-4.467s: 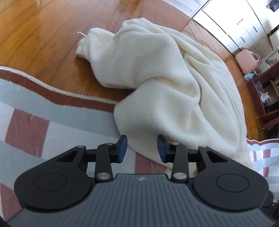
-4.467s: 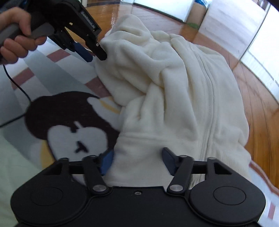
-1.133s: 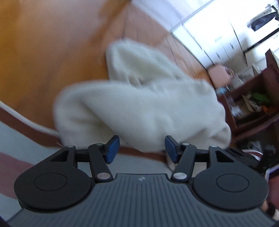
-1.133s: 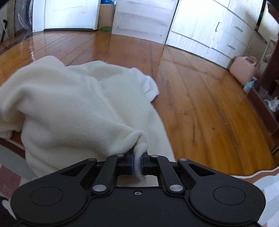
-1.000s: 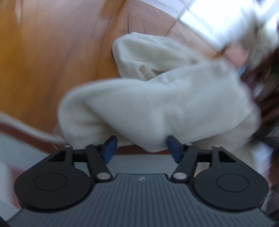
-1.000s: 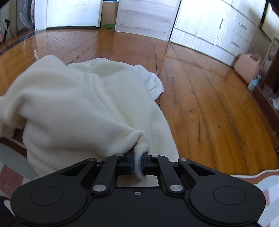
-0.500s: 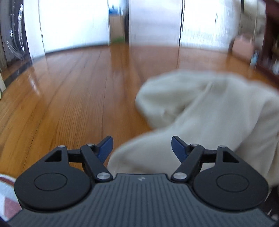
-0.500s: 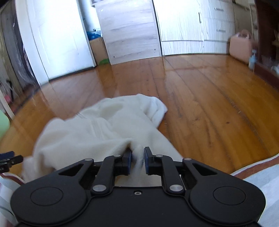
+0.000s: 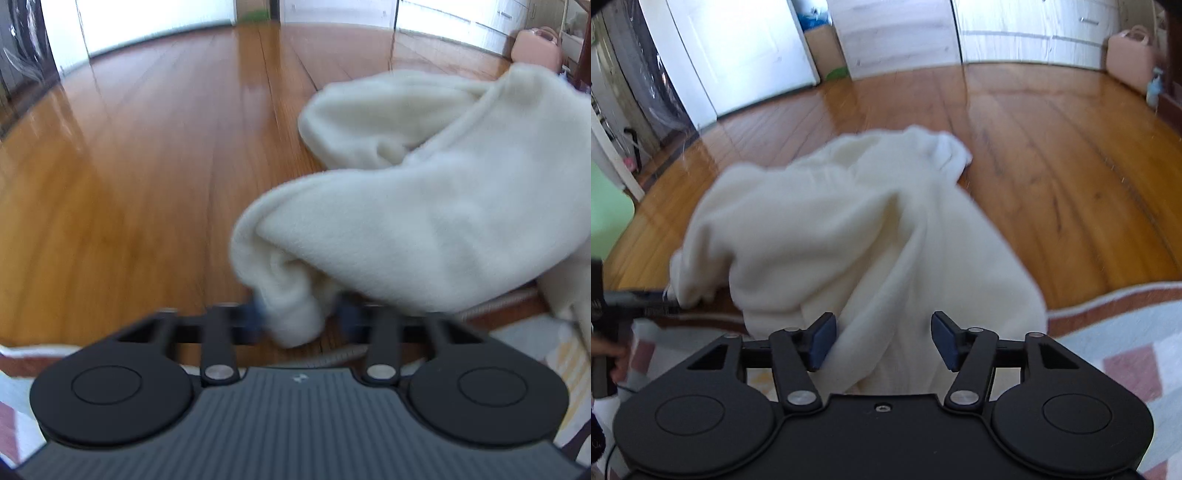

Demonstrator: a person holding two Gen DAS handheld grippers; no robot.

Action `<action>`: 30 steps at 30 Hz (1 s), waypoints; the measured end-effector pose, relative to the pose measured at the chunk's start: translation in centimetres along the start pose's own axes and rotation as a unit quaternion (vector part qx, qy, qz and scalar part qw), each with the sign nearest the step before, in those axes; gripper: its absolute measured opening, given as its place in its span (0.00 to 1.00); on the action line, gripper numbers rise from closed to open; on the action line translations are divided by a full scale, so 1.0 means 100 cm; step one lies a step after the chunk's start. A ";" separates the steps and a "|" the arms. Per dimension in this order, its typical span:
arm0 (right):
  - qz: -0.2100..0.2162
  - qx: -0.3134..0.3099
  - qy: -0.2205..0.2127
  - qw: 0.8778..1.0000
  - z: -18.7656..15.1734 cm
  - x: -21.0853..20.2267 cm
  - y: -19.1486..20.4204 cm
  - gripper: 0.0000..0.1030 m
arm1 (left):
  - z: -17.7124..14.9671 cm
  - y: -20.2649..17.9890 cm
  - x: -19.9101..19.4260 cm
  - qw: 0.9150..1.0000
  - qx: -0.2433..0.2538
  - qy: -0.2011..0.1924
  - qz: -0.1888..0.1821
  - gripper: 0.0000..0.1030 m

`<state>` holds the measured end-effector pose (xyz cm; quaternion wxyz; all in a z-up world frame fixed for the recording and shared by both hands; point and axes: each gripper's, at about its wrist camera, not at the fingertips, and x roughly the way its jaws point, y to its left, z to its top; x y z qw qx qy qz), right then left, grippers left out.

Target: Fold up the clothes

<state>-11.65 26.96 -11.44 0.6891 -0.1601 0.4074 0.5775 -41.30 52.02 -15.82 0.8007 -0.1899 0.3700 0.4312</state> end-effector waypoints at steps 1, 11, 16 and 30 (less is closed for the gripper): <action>0.000 0.001 0.005 1.000 -0.002 0.004 0.002 0.64 | 0.004 0.002 -0.014 0.999 -0.003 -0.030 0.013 0.21; -0.025 -0.094 -0.039 0.995 0.000 -0.019 0.031 0.12 | 0.010 0.105 -0.132 0.960 -0.166 -0.190 0.122 0.17; 0.111 -0.307 -0.090 0.941 -0.014 -0.080 0.096 0.05 | -0.006 0.183 -0.145 0.915 -0.295 -0.208 0.182 0.16; 0.072 -0.296 0.029 0.952 -0.064 -0.047 0.119 0.49 | -0.048 0.236 -0.107 0.868 -0.369 -0.016 0.332 0.40</action>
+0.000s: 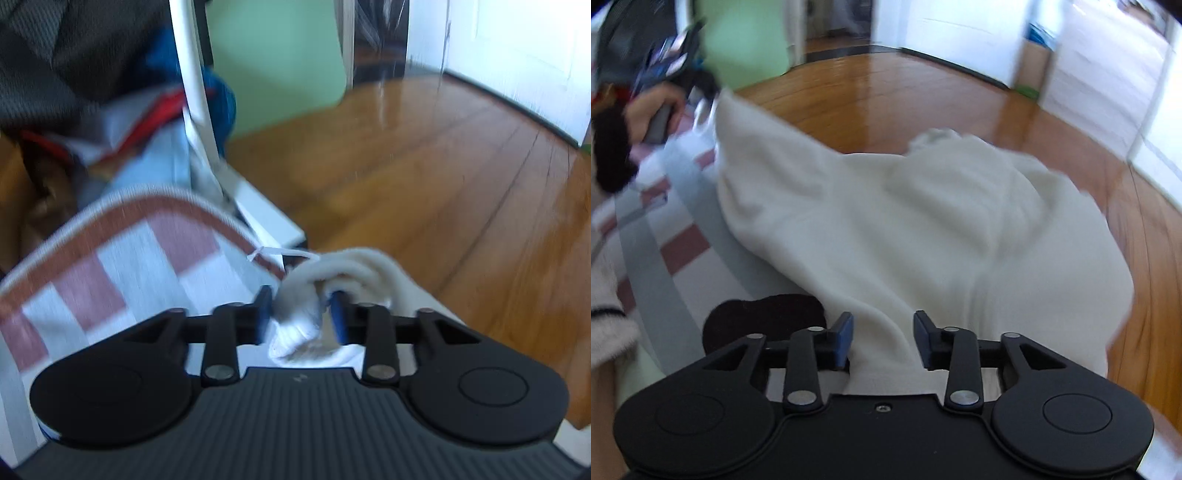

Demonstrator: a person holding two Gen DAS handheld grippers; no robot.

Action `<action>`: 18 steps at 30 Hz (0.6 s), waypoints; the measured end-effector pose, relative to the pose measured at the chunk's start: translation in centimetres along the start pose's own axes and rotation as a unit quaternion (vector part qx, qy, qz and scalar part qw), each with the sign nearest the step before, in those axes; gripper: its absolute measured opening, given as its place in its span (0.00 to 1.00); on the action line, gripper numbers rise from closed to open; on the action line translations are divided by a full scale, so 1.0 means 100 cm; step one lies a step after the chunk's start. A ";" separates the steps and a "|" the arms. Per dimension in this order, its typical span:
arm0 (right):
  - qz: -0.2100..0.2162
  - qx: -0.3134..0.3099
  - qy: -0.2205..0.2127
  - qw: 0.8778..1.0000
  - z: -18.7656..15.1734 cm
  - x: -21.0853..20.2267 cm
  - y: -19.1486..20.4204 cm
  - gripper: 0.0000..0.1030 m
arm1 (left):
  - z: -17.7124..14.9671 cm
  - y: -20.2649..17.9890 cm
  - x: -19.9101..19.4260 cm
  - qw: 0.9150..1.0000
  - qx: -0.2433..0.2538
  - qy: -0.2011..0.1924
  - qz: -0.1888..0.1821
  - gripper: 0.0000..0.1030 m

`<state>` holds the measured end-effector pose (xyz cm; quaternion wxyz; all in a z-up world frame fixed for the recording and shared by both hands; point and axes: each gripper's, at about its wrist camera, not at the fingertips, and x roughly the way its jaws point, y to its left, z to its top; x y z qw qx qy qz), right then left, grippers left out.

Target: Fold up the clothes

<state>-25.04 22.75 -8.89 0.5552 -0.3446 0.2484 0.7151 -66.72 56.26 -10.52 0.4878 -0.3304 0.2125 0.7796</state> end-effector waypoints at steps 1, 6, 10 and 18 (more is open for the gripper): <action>-0.002 0.020 -0.001 1.000 -0.003 -0.004 -0.008 0.52 | -0.002 -0.003 -0.005 1.000 -0.008 -0.001 -0.019 0.43; -0.051 0.112 0.012 0.992 -0.027 -0.012 -0.059 0.55 | -0.014 -0.028 -0.049 0.994 -0.023 -0.011 -0.102 0.55; -0.060 0.190 0.025 0.980 -0.057 -0.017 -0.093 0.55 | -0.028 -0.076 -0.100 0.985 0.102 -0.082 -0.115 0.75; -0.096 0.267 0.041 0.958 -0.104 -0.016 -0.127 0.66 | -0.140 -0.183 -0.135 0.879 0.285 0.133 -0.358 0.75</action>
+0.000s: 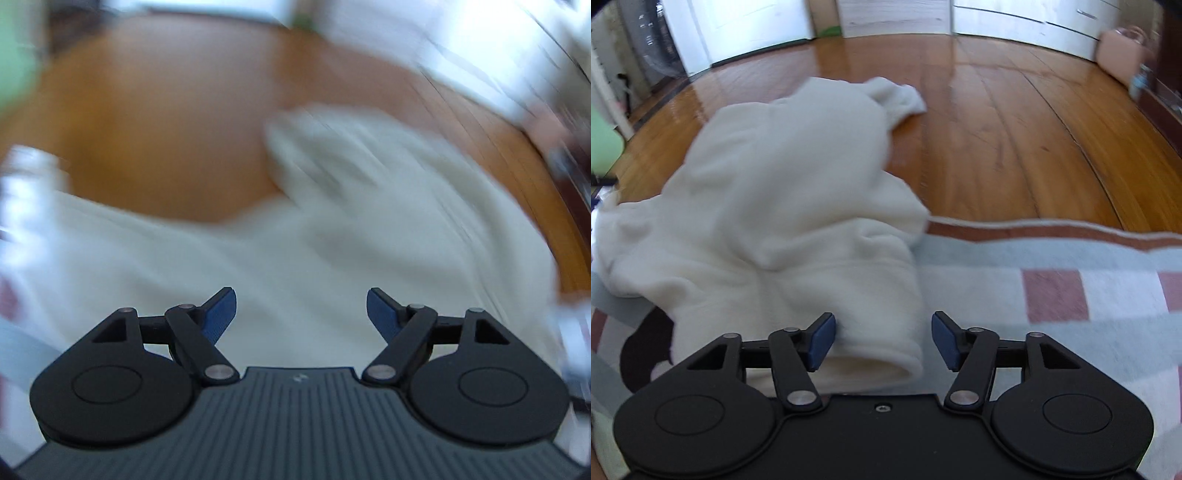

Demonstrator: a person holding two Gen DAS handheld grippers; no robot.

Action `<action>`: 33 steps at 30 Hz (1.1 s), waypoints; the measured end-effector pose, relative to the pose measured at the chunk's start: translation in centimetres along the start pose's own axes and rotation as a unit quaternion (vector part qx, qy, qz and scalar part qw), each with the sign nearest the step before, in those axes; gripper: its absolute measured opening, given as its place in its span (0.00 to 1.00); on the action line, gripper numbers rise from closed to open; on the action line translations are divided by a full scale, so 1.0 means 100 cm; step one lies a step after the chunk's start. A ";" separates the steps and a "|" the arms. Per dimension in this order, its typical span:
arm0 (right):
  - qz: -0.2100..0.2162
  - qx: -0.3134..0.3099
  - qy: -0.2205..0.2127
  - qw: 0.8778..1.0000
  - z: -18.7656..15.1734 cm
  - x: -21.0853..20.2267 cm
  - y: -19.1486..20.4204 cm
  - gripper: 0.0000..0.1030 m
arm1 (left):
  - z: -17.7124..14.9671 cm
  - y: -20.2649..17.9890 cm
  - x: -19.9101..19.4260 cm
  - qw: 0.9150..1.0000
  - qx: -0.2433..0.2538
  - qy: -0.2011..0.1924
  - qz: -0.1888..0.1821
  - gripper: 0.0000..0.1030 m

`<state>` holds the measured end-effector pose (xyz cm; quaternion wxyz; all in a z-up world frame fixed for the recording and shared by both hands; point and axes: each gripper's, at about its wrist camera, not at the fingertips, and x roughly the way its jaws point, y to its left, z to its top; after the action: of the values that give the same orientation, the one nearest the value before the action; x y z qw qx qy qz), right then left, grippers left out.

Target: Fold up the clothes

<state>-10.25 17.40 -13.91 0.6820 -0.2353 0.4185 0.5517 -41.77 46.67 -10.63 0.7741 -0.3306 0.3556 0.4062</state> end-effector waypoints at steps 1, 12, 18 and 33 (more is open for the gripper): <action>0.003 0.007 0.001 1.000 -0.002 0.001 -0.005 0.67 | -0.007 -0.016 0.010 0.999 0.035 0.017 -0.006 0.75; 0.093 0.094 0.007 0.991 -0.018 0.030 -0.029 0.33 | -0.058 -0.040 0.063 0.972 0.228 0.062 -0.011 0.57; 0.268 -0.002 -0.065 0.961 0.004 -0.038 0.005 0.10 | -0.063 -0.036 0.034 0.957 0.278 0.025 0.075 0.05; 0.287 -0.124 -0.018 0.950 -0.001 -0.018 0.096 0.09 | -0.017 -0.086 -0.025 0.979 0.167 0.030 -0.115 0.70</action>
<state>-19.47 18.95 -11.11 0.4679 -0.1774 0.3842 0.7759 -35.85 40.49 -7.58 0.8490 -0.2471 0.4013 0.2391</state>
